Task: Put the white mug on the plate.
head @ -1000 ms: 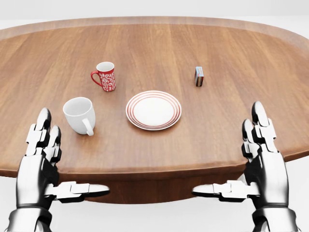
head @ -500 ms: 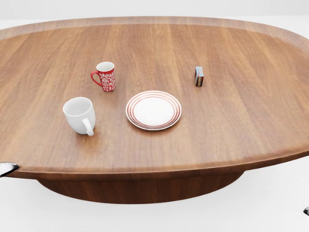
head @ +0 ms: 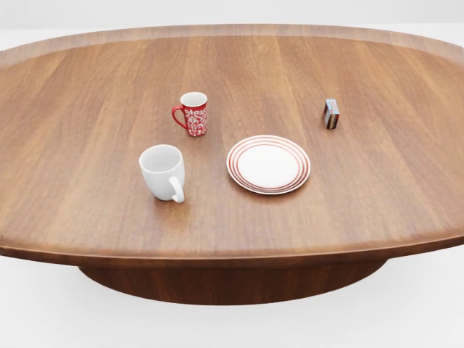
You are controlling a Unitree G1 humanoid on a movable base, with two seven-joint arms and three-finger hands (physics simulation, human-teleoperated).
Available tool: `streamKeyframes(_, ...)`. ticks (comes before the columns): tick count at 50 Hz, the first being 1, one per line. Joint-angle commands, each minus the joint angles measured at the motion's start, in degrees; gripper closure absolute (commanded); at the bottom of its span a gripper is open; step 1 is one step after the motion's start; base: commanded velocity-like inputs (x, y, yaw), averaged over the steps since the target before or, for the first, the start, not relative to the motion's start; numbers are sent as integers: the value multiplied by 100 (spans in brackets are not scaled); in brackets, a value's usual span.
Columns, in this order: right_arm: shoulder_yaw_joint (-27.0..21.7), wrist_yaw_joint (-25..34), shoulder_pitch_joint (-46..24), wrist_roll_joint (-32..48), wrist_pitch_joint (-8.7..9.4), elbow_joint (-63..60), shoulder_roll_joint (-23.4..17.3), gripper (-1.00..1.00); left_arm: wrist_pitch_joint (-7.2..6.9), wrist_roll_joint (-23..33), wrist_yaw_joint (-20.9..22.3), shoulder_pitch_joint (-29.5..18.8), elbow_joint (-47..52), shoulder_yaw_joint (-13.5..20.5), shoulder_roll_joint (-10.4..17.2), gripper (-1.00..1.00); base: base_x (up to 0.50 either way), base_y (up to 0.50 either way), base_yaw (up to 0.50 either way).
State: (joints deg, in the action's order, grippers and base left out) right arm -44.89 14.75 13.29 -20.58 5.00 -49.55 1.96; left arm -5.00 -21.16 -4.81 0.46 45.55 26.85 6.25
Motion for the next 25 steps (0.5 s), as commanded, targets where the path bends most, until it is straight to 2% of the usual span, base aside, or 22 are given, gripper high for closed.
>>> streamKeyframes(1, -7, 50, 7, 69, 0, 44, 4, -100, 0, -85, -49, 8, -38, -30, 10, -100, 0, 50, 0)
streamKeyframes(15, 35, 90, 10, 77, 0, 106, 39, -100, 0, -66, -38, 19, -119, -72, -3, -100, 0, 49, 0)
streamKeyframes(25, 169, 135, 38, 138, 0, 156, 49, -100, 0, -34, -33, 30, -113, -89, -11, -100, 8, 3, 0)
